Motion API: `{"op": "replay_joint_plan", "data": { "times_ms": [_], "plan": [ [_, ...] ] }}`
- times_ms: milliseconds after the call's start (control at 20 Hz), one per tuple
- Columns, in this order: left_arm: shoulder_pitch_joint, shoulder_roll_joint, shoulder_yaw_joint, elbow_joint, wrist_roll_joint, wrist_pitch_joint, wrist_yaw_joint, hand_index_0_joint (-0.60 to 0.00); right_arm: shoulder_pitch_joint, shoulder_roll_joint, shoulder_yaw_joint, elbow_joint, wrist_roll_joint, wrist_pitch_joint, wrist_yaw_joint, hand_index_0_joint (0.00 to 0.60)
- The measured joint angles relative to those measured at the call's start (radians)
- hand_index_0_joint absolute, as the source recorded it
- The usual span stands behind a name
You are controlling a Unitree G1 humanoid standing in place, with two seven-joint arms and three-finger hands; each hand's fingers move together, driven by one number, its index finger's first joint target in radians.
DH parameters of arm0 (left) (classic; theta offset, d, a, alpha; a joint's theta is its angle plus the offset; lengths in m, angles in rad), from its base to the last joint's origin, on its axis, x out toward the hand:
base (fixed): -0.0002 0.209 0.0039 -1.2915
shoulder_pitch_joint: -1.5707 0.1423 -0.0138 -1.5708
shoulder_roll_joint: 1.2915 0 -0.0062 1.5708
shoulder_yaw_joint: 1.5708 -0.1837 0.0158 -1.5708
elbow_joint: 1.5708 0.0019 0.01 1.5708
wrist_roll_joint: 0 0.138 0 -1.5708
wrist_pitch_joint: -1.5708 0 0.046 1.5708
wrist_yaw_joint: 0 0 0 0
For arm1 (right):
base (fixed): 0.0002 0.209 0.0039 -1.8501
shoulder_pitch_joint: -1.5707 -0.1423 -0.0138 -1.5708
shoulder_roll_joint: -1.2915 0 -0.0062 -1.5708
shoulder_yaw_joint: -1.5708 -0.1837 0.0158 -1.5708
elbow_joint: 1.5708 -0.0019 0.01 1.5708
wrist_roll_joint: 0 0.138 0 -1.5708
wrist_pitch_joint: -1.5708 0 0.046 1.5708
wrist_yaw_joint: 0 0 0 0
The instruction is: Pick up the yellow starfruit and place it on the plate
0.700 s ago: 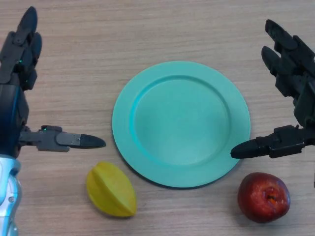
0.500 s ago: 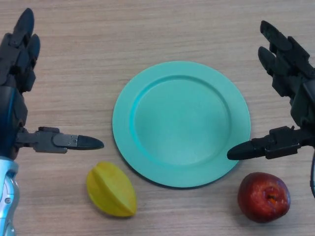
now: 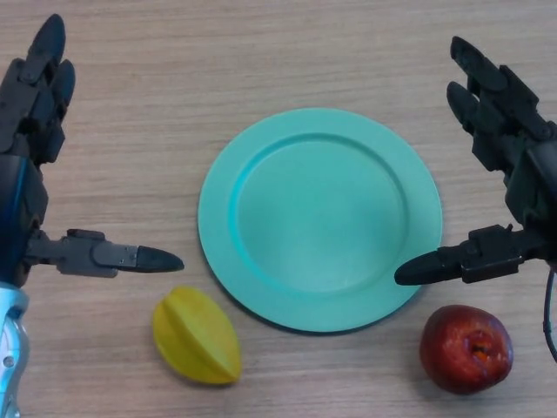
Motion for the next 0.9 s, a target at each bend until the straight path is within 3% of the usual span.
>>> {"op": "replay_joint_plan", "data": {
  "times_ms": [200, 450, 500, 750, 900],
  "plan": [
    [0.088, -0.019, 0.046, -0.105, -0.004, 0.068, -0.068, 0.000, -0.011, 0.001, 0.002, -0.006, -0.001, 0.000, -0.012, 0.000],
    [0.231, -0.080, 0.093, -0.138, -0.006, 0.129, -0.172, 0.000, -0.033, 0.003, 0.008, 0.029, -0.018, 0.000, -0.014, 0.000],
    [0.262, -0.097, 0.085, -0.124, -0.006, 0.127, -0.172, 0.000, -0.042, 0.005, 0.015, 0.029, -0.018, -0.001, -0.016, 0.000],
    [0.369, -0.098, -0.004, -0.017, 0.017, -0.056, -0.156, 0.000, -0.057, 0.014, 0.039, 0.067, -0.017, -0.001, -0.019, 0.000],
    [0.397, -0.098, -0.097, 0.088, 0.133, -0.173, -0.050, 0.000, -0.066, 0.020, 0.039, 0.067, -0.017, -0.002, -0.019, 0.000]
  ]
}}
